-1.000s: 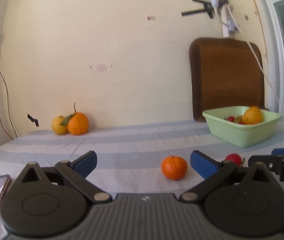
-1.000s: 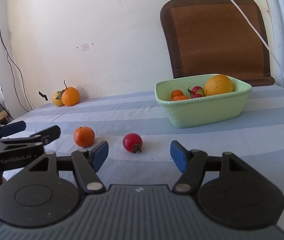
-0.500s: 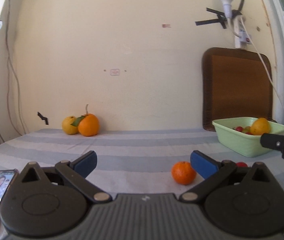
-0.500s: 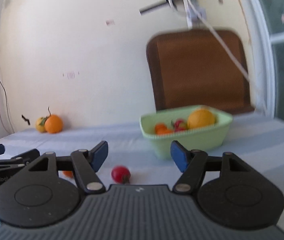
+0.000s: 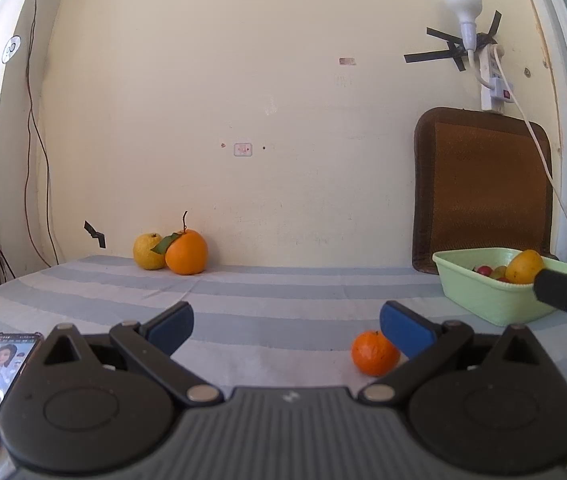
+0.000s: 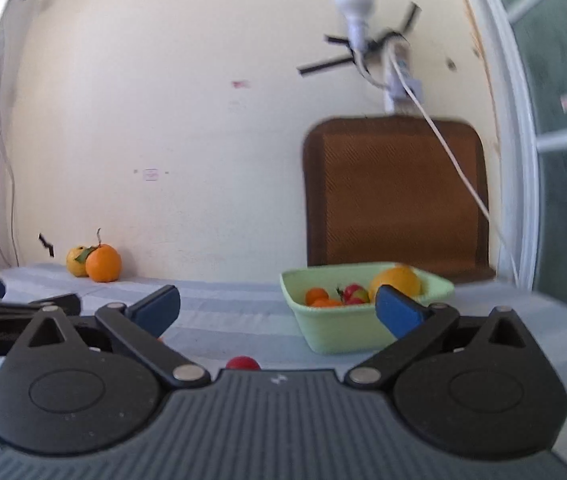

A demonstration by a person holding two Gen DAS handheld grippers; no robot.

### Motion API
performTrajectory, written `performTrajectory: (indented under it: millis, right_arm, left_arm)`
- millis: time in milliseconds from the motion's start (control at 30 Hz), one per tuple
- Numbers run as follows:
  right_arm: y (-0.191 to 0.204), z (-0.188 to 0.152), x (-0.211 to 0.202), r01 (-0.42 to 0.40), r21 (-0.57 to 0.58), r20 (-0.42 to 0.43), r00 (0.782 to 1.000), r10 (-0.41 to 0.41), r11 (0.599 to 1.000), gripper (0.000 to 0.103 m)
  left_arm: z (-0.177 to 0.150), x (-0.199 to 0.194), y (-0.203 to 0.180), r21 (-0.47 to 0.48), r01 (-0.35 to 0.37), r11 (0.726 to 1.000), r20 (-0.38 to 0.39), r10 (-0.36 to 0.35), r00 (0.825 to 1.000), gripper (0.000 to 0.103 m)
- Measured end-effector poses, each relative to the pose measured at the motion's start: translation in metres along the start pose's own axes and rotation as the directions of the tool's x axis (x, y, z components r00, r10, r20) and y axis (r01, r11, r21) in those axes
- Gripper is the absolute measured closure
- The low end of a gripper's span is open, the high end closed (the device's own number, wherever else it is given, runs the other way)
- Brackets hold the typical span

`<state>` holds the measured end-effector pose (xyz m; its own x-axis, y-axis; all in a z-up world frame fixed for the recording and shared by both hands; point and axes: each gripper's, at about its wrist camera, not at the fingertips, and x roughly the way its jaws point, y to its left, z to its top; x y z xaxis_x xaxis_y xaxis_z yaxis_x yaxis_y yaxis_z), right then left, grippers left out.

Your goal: Organize fruits

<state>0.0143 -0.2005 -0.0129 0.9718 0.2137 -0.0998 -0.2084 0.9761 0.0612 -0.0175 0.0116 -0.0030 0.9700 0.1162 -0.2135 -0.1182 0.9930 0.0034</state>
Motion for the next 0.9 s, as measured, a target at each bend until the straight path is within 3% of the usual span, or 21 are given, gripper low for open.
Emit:
performTrajectory:
  millis: [267, 900]
  right_arm:
    - [-0.017, -0.002, 0.014, -0.027, 0.152, -0.095, 0.995, 0.042, 0.988, 0.000]
    - [-0.016, -0.003, 0.008, -0.035, 0.147, -0.069, 0.997, 0.045, 0.988, 0.000]
  left_arm:
    - [0.000, -0.002, -0.005, 0.031, -0.018, 0.999, 0.010, 0.018, 1.000, 0.000]
    - [-0.001, -0.002, -0.009, 0.059, -0.024, 0.998, 0.016, 0.023, 1.000, 0.000]
